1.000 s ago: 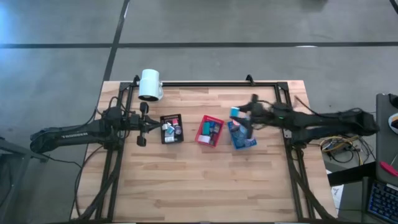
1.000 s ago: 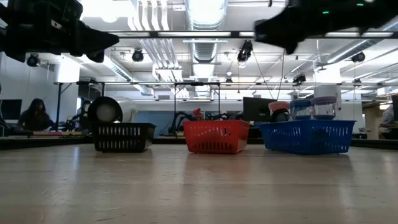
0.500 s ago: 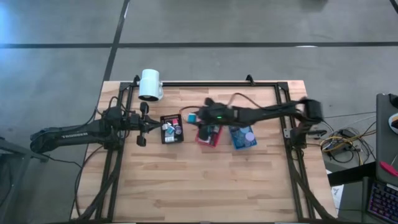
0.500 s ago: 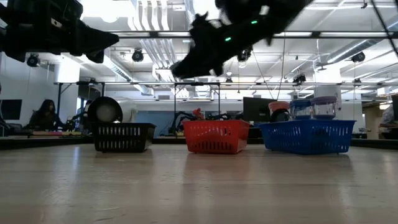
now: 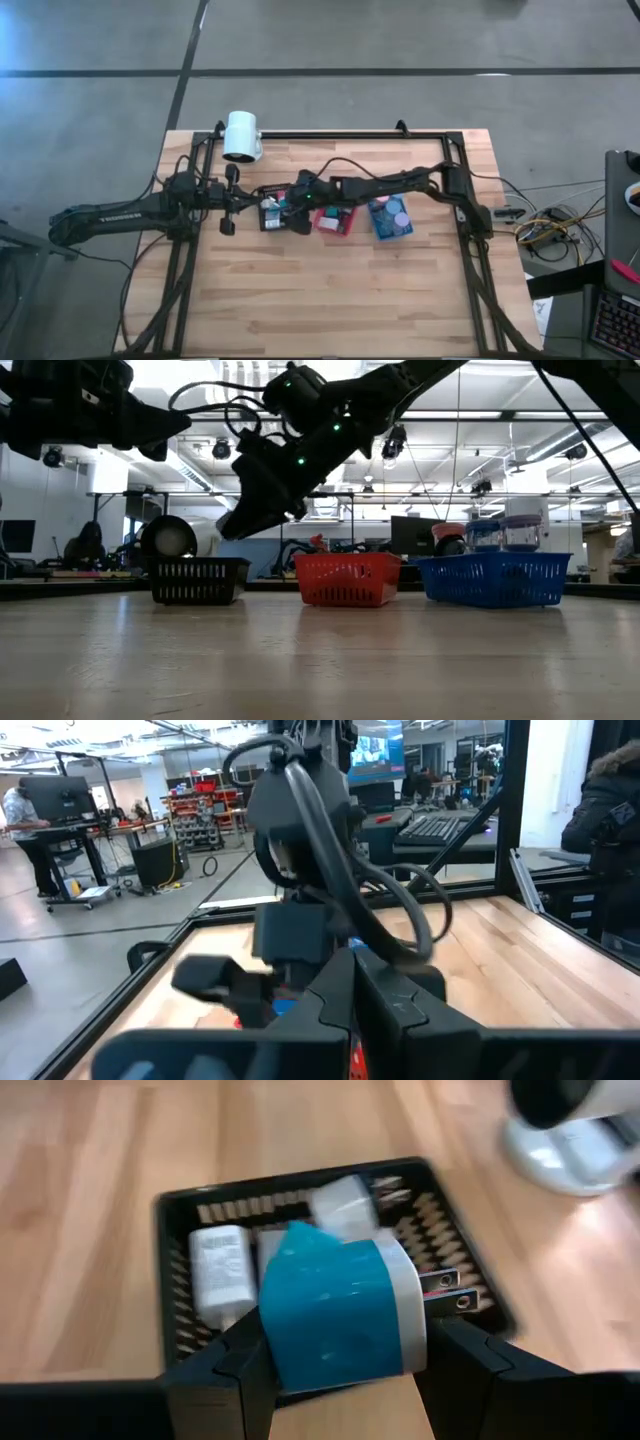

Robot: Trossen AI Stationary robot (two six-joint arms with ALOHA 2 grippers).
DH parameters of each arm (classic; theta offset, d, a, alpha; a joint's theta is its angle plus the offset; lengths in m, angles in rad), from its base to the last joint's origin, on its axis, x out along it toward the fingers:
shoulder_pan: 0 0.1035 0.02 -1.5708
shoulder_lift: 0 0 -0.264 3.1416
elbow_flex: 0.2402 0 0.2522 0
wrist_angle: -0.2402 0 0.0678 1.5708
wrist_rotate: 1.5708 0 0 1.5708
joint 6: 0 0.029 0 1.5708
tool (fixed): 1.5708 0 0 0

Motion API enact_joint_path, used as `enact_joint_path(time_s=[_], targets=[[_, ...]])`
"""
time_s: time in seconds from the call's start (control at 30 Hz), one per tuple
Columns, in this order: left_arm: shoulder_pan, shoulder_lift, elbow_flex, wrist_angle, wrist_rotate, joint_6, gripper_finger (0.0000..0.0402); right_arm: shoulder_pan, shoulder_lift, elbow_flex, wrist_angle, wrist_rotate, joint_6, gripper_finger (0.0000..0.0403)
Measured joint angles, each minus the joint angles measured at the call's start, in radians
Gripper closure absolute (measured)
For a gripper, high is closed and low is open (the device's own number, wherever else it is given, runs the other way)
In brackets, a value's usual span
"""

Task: Pick & Place Office items
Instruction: Put the blue charger adapter into the black bin, then return to Home Position

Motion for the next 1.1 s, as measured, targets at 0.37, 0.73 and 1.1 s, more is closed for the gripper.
enact_joint_path(time_s=[0.37,0.73,1.1], targets=[[0.0,0.0,0.0,0.011,0.0,0.0,0.0388,0.011,0.062,0.048,-0.008,-0.071,0.006,0.0198],[0.0,-0.001,0.0,0.011,-0.001,-0.002,0.0388,0.011,0.043,0.046,-0.026,-0.083,0.02,0.0131],[0.0,-0.11,0.0,-0.054,0.046,-0.046,0.0393,0.074,-0.235,-0.105,0.057,-0.181,-0.081,0.0232]])
